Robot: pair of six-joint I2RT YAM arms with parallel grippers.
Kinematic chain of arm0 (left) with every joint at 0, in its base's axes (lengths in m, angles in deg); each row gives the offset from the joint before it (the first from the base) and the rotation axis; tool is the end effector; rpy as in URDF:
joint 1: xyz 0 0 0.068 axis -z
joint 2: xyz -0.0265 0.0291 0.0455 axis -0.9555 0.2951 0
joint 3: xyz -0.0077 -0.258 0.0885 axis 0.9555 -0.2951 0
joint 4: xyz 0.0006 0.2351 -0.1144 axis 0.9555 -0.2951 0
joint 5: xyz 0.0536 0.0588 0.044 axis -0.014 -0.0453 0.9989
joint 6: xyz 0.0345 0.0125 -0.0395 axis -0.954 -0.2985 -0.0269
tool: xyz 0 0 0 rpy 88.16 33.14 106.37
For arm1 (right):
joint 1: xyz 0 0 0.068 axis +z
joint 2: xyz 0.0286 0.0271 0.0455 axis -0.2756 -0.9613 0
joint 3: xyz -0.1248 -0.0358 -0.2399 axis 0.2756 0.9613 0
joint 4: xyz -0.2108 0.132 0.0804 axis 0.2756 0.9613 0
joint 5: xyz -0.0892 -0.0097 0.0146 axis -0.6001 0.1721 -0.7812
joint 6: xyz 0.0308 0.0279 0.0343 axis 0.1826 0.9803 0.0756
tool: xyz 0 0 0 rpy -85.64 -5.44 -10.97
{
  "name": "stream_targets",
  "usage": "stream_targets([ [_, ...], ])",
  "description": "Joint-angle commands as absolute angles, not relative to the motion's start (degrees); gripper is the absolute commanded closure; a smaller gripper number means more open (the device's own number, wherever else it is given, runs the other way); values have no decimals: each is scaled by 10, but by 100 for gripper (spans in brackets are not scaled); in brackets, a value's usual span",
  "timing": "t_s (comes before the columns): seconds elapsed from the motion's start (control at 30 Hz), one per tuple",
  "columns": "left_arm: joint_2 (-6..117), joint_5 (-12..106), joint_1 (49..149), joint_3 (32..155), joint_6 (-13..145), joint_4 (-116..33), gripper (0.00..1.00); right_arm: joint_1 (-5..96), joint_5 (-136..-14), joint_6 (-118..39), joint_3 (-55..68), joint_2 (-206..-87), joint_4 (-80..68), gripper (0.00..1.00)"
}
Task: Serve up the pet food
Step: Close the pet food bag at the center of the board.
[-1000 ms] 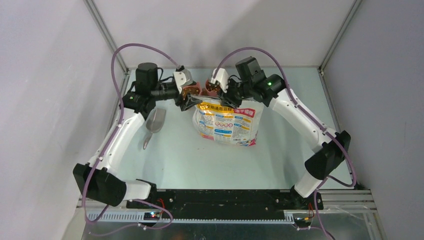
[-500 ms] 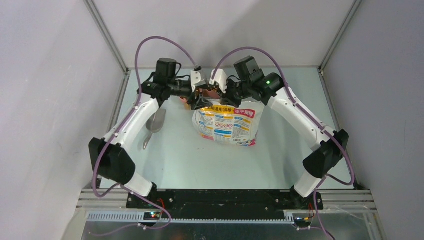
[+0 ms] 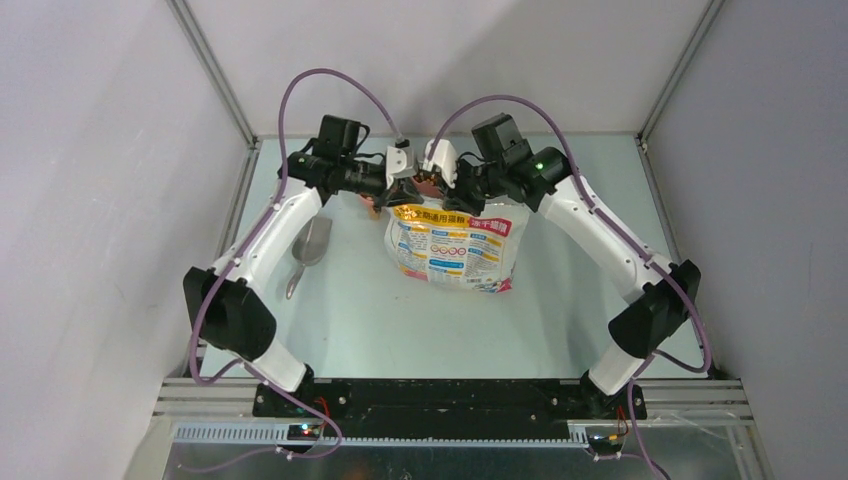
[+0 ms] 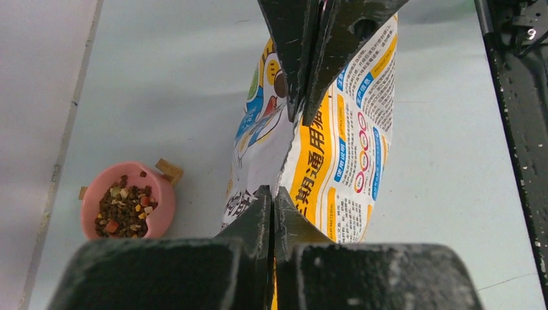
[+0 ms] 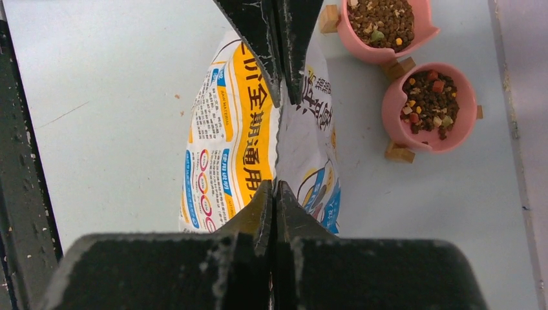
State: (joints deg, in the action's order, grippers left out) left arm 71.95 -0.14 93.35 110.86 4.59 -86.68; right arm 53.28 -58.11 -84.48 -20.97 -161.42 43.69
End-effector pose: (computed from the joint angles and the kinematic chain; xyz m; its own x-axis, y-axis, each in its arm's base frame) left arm 0.3085 -0.1467 0.3630 0.1441 0.4087 -0.9012 0.9859 0.0190 0.1662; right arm 0.2785 0.2309 0.3940 0.0701 -0.6540 -0.7532 -0.9591 0.1635 -0.2312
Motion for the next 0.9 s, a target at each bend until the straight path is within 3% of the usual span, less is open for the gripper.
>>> stream_targets([
  [0.0, 701, 147, 929, 1068, -11, -865, 100, 521, -590, -839, -190, -1561, 440, 100],
  [0.33, 666, 171, 882, 997, -5, -799, 100, 465, -634, -838, -129, -1508, 461, 100],
  [0.87, 678, 215, 857, 1001, -28, -825, 100, 459, -723, -878, -134, -1487, 564, 94],
])
